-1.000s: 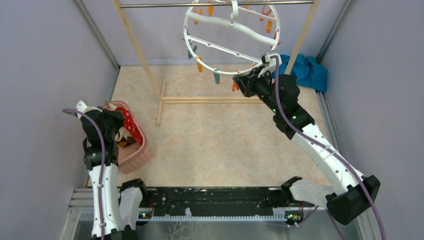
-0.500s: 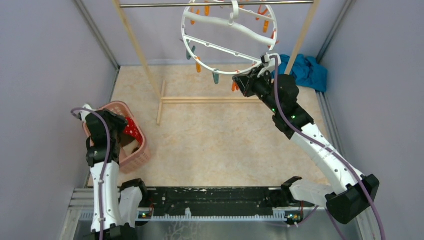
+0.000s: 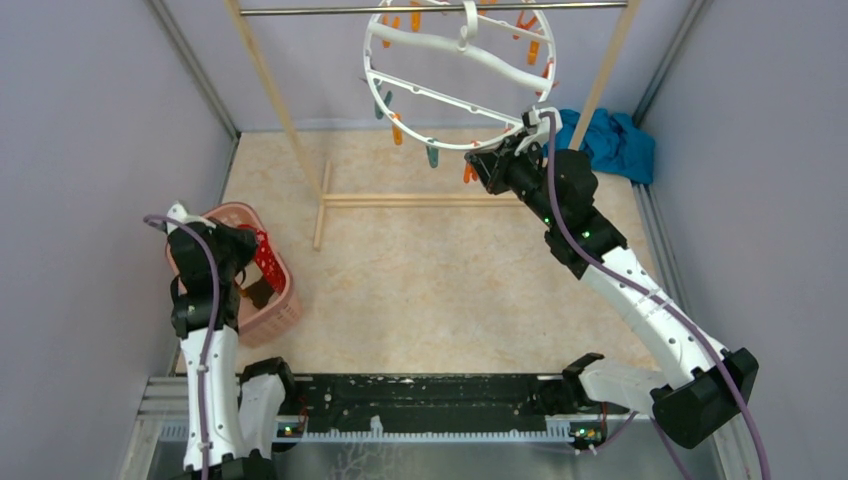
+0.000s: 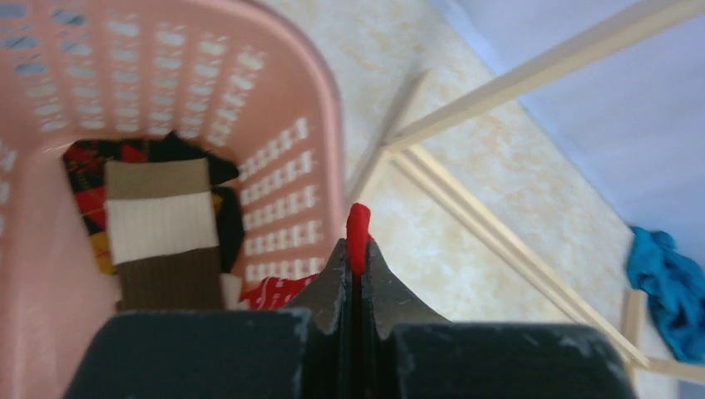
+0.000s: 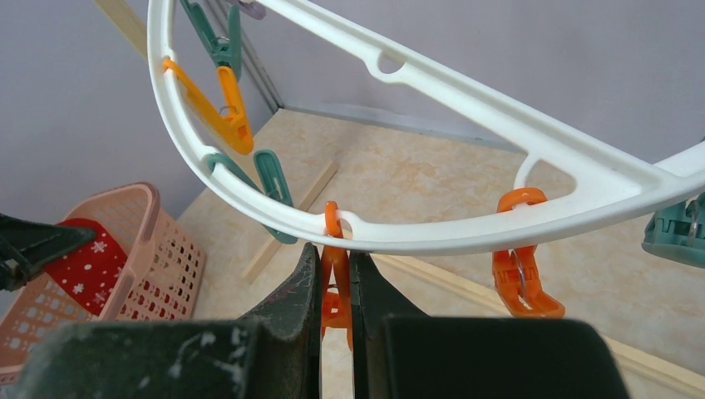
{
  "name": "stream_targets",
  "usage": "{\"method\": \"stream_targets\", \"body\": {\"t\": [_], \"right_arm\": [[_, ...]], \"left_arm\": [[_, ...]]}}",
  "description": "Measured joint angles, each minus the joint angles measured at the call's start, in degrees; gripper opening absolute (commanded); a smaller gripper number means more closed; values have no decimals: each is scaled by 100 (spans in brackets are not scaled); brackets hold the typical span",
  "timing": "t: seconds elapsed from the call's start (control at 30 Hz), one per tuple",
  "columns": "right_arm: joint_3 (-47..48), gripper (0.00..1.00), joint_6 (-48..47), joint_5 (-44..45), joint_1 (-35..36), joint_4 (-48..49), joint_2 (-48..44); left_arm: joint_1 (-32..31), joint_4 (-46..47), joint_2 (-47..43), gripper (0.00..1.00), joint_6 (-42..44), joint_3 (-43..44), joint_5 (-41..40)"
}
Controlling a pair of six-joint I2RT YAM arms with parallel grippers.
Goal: Clip the socks to the hanger
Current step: Pick up the sock from the bin.
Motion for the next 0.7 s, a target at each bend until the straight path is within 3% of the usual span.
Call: {"method": "stream_targets", "body": {"t": [0.17, 0.37, 0.7], "right_arm": [[0, 0, 0, -11, 0, 0, 0], [2, 0, 20, -133, 0, 2, 0], [13, 0, 103, -629, -11, 24, -2]], "left_arm": [[0, 284, -227, 0, -129, 424, 1349], [-2, 2227, -291, 0, -807, 472, 3928], [-251, 4730, 518, 0, -1591, 472, 6430]]}}
